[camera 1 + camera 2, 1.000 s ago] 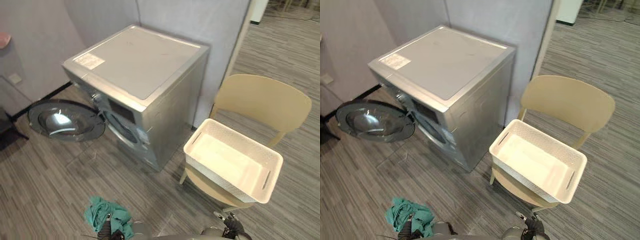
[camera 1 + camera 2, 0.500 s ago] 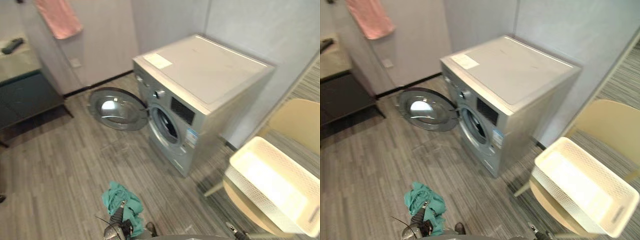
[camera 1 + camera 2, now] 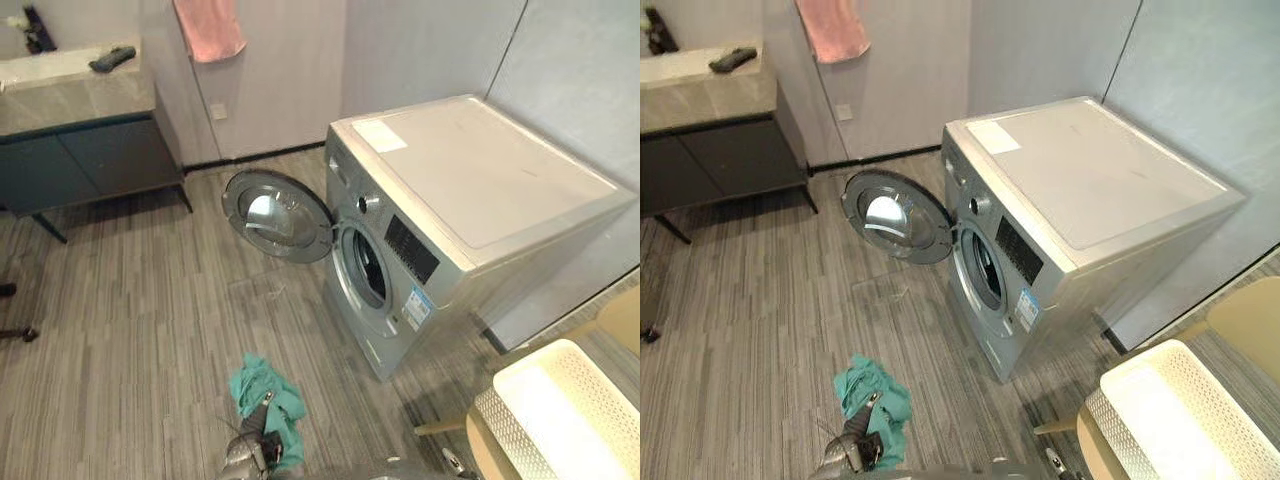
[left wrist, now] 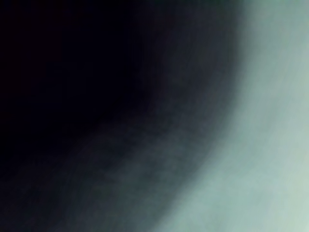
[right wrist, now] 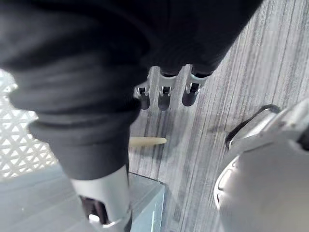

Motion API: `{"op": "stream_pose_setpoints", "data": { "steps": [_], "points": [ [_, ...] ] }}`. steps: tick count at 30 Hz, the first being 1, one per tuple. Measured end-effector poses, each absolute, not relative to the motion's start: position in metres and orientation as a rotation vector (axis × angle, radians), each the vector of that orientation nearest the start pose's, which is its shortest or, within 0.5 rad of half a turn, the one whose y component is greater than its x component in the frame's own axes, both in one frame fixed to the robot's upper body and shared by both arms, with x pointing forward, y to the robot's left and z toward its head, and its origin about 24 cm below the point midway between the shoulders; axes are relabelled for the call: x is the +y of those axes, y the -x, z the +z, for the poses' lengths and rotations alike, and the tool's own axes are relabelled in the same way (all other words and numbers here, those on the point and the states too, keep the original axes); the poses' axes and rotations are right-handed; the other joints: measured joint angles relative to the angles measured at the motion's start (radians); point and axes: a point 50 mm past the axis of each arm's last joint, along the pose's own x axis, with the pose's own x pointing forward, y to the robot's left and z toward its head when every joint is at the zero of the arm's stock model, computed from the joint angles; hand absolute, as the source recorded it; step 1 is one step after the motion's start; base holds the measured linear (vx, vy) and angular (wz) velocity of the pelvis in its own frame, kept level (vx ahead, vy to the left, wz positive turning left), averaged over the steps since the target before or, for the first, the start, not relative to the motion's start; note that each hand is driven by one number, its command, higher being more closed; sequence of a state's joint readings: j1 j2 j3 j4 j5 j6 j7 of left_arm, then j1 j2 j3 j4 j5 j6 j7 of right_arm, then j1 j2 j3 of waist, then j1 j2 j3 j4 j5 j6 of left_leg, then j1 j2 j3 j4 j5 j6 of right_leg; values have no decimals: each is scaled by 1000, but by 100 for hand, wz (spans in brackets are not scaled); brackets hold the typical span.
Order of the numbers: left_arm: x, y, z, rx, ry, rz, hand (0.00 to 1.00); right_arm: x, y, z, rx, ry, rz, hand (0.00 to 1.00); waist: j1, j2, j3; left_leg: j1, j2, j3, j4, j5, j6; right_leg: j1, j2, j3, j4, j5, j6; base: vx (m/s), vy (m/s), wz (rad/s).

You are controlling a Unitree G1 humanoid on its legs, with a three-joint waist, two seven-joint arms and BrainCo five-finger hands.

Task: Pick up the laundry basket with both hands and put the clothes into the washing machine.

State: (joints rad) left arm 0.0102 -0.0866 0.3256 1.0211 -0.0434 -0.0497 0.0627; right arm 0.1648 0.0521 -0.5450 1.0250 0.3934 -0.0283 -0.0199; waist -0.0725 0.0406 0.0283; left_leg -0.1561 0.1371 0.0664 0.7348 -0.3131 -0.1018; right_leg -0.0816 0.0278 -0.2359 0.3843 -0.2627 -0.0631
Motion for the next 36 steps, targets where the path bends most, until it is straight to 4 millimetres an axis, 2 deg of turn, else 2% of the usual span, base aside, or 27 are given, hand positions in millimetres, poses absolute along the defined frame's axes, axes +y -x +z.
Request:
{"op": "stream_pose_setpoints", "data": {
  "steps": [1,2,3,4,5,6,8,9,10,13,15,16,17,18,19,20,21,23,25,26,28,31,32,33,34,35,36],
  "points": [
    [162,-126,-155,985,256,348,100,-203,-47,-168,1028,-625,-797,0,5,-5,-2,-40,1,-22,108,48,-65,16,2,11,-6,-16,10,185,53,-4],
    [163,-126,-155,982,264,354,100,-205,-48,-167,1028,-621,-797,0,8,4,5,-67,5,-30,183,91,-94,31,5,20,-7,-27,10,127,75,-41],
    [166,-119,-157,997,285,384,100,-211,-53,-166,1010,-613,-795,0,27,38,25,-97,26,-25,300,198,-109,66,15,51,-6,-31,14,97,96,-90],
    [172,-108,-159,1014,306,437,100,-213,-57,-164,1000,-592,-774,0,41,41,24,-107,35,7,362,328,-77,102,13,98,-16,-31,15,96,97,-103],
    [177,-104,-160,1017,304,458,100,-211,-61,-163,997,-582,-755,0,44,39,24,-112,35,27,382,397,-51,118,5,120,-33,-31,15,144,108,-97],
    [182,-99,-160,1021,293,479,100,-209,-70,-162,980,-571,-735,0,49,19,17,-128,38,57,421,434,-21,144,-9,154,-63,-33,12,138,89,-74],
    [185,-100,-159,1015,285,490,100,-209,-100,-152,893,-544,-684,0,59,38,23,-201,76,83,441,227,77,148,-18,226,-85,-32,12,186,158,-98],
    [186,-100,-159,1010,280,498,100,-202,-113,-149,871,-541,-643,0,72,30,23,-219,101,88,347,172,82,148,-36,268,-93,-30,16,164,165,-103],
    [188,-100,-158,1004,274,506,100,-198,-118,-148,867,-538,-621,0,85,23,22,-221,115,86,283,160,85,149,-48,290,-98,-31,17,275,245,-109],
    [193,-96,-157,996,261,535,100,-190,-134,-141,811,-517,-559,0,87,8,17,-209,166,16,-142,165,75,167,-105,366,-139,-32,42,298,312,-71],
    [193,-92,-158,1001,267,562,100,-195,-129,-144,831,-492,-577,0,89,9,15,-173,177,-105,-403,192,38,169,-150,433,-144,-59,107,357,516,-80],
    [193,-90,-159,1006,270,564,100,-198,-124,-146,847,-486,-590,0,87,13,12,-159,175,-137,-427,196,36,169,-159,447,-143,-66,119,315,572,-83],
    [189,-84,-161,1025,280,566,100,-205,-111,-151,891,-473,-621,0,92,35,-3,-148,172,-172,-415,209,-12,171,-170,489,-142,-78,139,249,500,-90],
    [189,-80,-162,1035,282,572,100,-206,-100,-157,940,-478,-642,0,93,26,-14,-152,158,-164,-350,209,-151,172,-195,529,-141,-72,151,404,794,-102],
    [202,-78,-161,1034,252,588,100,-197,-83,-163,1005,-508,-664,0,86,-17,-37,-169,119,-125,-281,153,-135,158,-247,576,-135,-28,181,361,657,-67],
    [206,-79,-161,1035,237,587,100,-198,-78,-164,1011,-515,-682,0,80,-25,-42,-176,105,-106,-254,135,-126,153,-263,593,-136,5,186,362,650,-47],
    [209,-81,-160,1038,216,573,100,-199,-65,-168,1042,-545,-730,0,65,-43,-54,-179,84,-82,-210,102,-89,144,-290,618,-140,79,191,327,561,-35],
    [206,-90,-159,1031,174,513,100,-197,-50,-171,1077,-590,-776,0,52,-53,-59,-146,60,-24,-198,76,-49,129,-314,651,-120,206,200,312,560,-46],
    [197,-99,-158,1023,139,439,100,-199,-43,-170,1086,-591,-776,0,55,-49,-55,-43,44,72,-271,76,-20,10,-298,687,61,366,155,173,388,-84],
    [195,-101,-158,1021,132,424,100,-200,-43,-170,1080,-587,-774,0,52,-42,-51,-16,46,95,-294,71,-6,-23,-283,683,132,357,150,91,271,-86],
    [195,-112,-155,990,121,405,100,-201,-50,-168,1048,-592,-749,0,38,-35,-42,66,50,184,-353,64,8,-164,-222,572,365,247,137,24,178,-85],
    [195,-118,-153,972,122,405,100,-201,-57,-166,1031,-574,-724,0,34,-36,-37,131,55,278,-408,44,18,-249,-196,328,425,153,138,3,28,-109],
    [194,-121,-152,965,125,406,100,-202,-62,-165,1021,-569,-713,0,38,-41,-32,166,58,341,-434,30,-5,-273,-151,220,402,88,164,73,-54,-117],
    [193,-122,-152,963,129,404,100,-202,-63,-165,1018,-569,-712,0,38,-38,-27,175,62,363,-439,25,-14,-271,-129,187,371,55,174,123,-90,-139],
    [189,-127,-151,956,140,394,100,-202,-63,-165,1016,-572,-716,0,37,-38,-19,183,66,399,-454,22,-24,-252,-106,123,249,0,153,189,-98,-98],
    [182,-135,-150,953,150,373,100,-203,-64,-167,1021,-588,-732,0,33,-19,-17,199,58,403,-500,41,-42,-165,-91,79,79,-13,59,223,-86,-70],
    [175,-141,-150,951,162,353,100,-207,-66,-166,1009,-589,-747,0,23,2,0,210,59,398,-530,75,-32,-145,-80,68,54,10,50,249,-36,-18]
  ]
}}
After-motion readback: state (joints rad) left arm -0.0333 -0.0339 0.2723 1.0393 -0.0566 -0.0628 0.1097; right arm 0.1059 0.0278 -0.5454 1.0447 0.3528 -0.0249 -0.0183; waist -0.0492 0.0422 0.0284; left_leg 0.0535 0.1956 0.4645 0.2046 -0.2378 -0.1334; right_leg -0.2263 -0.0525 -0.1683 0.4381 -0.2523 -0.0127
